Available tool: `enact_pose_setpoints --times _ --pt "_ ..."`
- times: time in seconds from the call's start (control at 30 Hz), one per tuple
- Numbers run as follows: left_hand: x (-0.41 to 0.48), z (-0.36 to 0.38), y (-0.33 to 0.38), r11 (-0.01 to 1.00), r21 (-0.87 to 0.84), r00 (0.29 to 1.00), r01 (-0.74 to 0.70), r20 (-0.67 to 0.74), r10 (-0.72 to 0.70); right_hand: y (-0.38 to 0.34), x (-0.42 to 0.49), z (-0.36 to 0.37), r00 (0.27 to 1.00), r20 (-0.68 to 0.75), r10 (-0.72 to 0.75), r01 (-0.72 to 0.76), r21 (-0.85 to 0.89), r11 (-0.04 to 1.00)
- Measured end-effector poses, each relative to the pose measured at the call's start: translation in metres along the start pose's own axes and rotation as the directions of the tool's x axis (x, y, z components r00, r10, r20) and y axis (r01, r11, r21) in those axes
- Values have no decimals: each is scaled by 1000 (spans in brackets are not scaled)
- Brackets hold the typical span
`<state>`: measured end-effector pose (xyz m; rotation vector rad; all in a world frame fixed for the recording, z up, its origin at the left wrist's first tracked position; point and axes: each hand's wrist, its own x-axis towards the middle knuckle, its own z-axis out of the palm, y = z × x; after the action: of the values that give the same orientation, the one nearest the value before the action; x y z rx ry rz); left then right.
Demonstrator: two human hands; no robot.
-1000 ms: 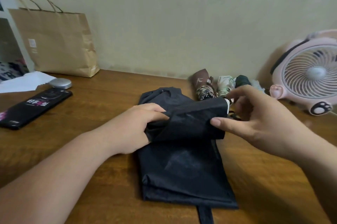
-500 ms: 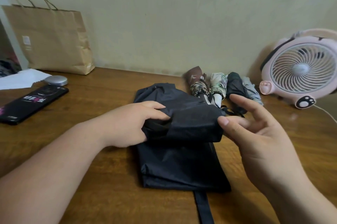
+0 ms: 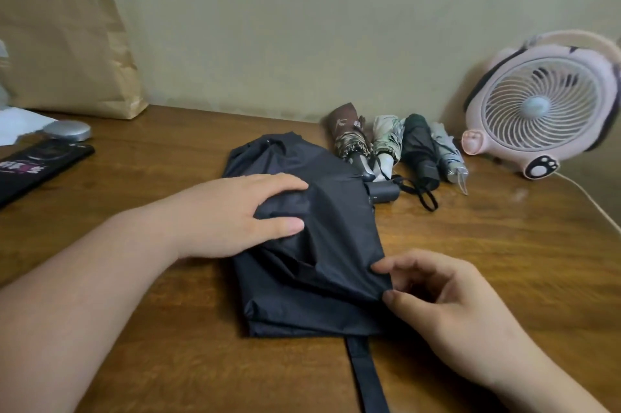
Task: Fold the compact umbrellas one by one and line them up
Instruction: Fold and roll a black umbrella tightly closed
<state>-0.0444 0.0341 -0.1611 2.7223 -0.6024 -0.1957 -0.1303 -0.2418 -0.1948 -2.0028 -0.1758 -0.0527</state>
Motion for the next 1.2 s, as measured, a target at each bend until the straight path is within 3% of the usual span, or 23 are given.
enact_pose_setpoints --times 0.1,0.27,0.4,0.67,0.83,0.93,1.03,1.2 --pt "1 5 6 989 145 998 -42 62 33 0 2 0 999 -19 50 -48 92 995" --pt "2 7 9 997 22 997 -78 4 78 5 1 5 997 -70 41 -37 53 998" --pt "5 10 23 992 -14 991 -122 -61 121 7 3 5 998 -61 21 -26 -82 996" --pt "18 20 26 982 141 974 -121 -173 145 5 4 9 998 -60 16 -29 -223 974" --pt "21 19 29 977 174 973 -127 -171 157 1 28 -6 996 -63 69 -78 -151 985" --pt "22 21 27 974 181 971 -137 -171 169 -6 68 -18 998 -57 -5 -14 -343 939" --pt "22 22 24 974 165 967 -153 -177 182 -16 104 -22 998 58 -1 31 -525 850" --pt "23 21 23 977 159 966 -142 -191 172 -17 131 -21 993 116 -1 63 -532 844"
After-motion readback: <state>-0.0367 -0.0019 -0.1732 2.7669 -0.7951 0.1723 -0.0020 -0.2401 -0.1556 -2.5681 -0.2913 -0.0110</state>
